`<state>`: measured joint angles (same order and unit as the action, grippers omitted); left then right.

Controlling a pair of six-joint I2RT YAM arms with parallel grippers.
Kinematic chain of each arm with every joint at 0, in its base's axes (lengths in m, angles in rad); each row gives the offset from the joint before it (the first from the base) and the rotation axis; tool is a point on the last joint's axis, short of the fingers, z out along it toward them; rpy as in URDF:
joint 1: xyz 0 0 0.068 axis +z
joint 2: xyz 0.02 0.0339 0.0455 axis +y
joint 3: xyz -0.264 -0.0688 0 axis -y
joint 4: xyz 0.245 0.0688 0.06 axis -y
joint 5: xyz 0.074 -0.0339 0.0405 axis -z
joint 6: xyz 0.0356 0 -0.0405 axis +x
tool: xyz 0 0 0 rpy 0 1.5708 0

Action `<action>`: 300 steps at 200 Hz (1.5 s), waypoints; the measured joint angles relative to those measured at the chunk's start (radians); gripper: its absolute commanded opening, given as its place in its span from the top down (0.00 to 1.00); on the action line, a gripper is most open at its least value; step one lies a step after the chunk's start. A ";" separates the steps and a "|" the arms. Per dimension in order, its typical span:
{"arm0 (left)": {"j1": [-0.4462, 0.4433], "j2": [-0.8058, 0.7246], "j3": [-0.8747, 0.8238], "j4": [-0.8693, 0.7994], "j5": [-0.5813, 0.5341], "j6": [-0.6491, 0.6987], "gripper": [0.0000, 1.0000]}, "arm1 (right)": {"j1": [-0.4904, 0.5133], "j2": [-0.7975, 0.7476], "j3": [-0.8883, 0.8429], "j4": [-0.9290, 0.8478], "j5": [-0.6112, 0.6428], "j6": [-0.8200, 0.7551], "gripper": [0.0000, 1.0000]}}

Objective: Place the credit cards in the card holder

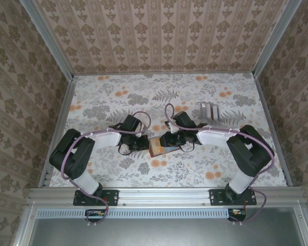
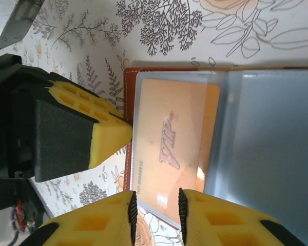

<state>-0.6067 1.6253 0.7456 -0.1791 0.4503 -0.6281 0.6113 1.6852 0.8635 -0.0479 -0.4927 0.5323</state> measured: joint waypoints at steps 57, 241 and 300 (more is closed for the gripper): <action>0.000 0.000 0.000 0.001 -0.001 0.000 0.93 | 0.009 0.091 0.027 -0.013 0.019 -0.010 0.74; 0.041 -0.013 0.002 -0.005 -0.007 0.020 0.81 | 0.110 -0.005 0.041 -0.124 0.128 -0.115 0.71; 0.047 -0.056 -0.048 0.000 -0.019 0.019 0.76 | 0.113 -0.250 -0.007 -0.248 0.349 0.122 0.56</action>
<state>-0.5594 1.5688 0.6975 -0.1795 0.4316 -0.6090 0.7246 1.4353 0.8562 -0.2958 -0.1432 0.6548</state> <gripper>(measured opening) 0.226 0.429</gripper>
